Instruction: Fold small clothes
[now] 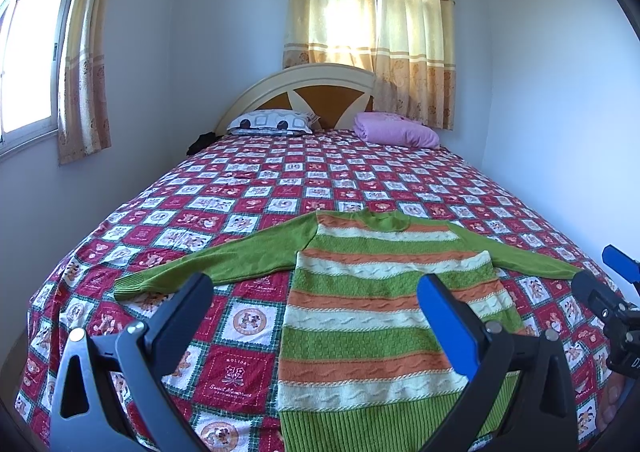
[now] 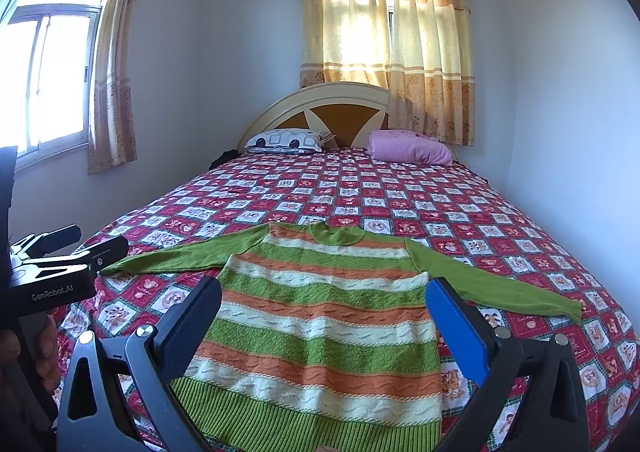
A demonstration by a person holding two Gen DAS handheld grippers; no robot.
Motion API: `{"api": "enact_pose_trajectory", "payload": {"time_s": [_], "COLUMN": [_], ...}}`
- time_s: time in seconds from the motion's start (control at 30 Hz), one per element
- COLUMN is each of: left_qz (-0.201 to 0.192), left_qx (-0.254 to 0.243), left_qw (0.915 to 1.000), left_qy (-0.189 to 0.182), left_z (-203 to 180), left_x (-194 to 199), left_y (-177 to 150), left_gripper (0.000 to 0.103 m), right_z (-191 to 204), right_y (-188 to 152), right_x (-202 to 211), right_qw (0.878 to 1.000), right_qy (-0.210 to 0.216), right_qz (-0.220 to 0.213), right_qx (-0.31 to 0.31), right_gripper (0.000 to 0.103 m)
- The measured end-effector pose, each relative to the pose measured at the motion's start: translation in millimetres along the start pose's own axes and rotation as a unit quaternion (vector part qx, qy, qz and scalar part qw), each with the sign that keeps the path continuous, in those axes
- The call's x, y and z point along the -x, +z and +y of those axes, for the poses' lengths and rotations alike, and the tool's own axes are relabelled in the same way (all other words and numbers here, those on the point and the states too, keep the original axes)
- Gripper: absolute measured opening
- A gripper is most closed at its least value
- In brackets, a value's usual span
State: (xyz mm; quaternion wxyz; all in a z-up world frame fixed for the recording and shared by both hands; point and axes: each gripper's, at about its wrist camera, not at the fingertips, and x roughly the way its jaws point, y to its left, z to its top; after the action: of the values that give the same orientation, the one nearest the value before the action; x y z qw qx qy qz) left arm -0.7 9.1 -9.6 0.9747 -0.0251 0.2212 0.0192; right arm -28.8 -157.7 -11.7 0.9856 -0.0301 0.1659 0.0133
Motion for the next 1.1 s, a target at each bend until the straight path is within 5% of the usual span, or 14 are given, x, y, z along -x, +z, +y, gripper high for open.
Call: {"api": "enact_pose_trajectory", "payload": {"time_s": [0.83, 1.1], "left_qz": [0.018, 0.033], "left_qx": [0.007, -0.014], "left_qw": [0.9998, 0.9986], "left_qy": [-0.005, -0.038], "left_z": [1.2, -8.2], "left_x": [-15.2, -45.5], "left_y": [-2.9, -4.4], "left_gripper": [0.103, 0.103], "right_z": [0.9, -45.1], "right_y": [-10.0, -15.5], "right_x": [-14.2, -42.6], "right_qw": [1.000, 0.999], "right_qy": [0.007, -0.020], "right_qz": [0.013, 0.030], "right_qx": [0.008, -0.029], "right_gripper": [0.102, 0.102]}}
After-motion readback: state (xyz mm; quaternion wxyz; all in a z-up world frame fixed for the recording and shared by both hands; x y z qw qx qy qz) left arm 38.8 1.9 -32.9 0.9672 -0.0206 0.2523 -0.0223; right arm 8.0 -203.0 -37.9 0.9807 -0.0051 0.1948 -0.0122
